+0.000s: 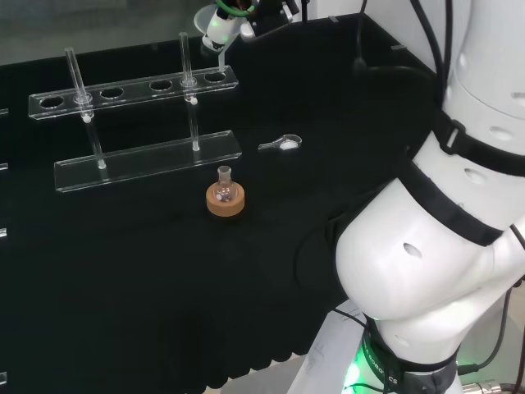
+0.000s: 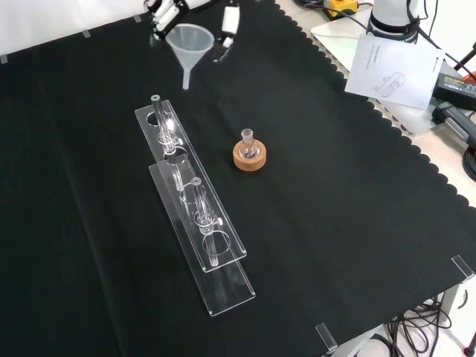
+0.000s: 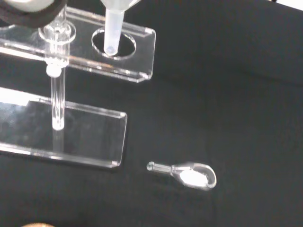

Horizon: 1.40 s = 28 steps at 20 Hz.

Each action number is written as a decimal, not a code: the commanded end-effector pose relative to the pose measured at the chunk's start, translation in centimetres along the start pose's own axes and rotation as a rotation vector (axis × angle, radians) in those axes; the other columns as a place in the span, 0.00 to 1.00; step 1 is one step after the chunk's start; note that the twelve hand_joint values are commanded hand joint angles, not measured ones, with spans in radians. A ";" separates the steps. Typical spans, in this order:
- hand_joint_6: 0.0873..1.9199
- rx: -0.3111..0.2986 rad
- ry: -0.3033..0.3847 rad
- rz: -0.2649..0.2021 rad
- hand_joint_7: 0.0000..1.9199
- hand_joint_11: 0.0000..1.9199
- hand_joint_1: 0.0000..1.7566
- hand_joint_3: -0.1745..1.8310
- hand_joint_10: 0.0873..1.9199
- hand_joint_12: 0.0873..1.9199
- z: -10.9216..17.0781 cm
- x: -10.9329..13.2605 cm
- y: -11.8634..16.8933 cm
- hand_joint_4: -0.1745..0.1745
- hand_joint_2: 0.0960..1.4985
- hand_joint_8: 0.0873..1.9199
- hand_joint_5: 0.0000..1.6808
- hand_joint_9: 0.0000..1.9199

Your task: Place the funnel on the round-bottom flask.

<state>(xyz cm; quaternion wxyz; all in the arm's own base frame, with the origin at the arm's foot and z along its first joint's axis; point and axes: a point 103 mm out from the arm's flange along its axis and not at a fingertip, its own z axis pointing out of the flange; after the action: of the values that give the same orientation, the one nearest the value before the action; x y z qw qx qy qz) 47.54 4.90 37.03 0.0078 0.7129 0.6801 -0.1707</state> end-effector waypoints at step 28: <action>0.28 0.110 0.026 -0.035 0.32 0.27 0.46 0.37 0.26 0.68 9.1 5.5 -7.6 0.31 0.47 0.37 0.34 0.51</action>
<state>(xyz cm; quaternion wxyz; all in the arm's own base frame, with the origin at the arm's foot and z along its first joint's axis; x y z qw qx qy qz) 38.16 8.10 30.03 -0.0376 0.7074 0.6786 -0.1940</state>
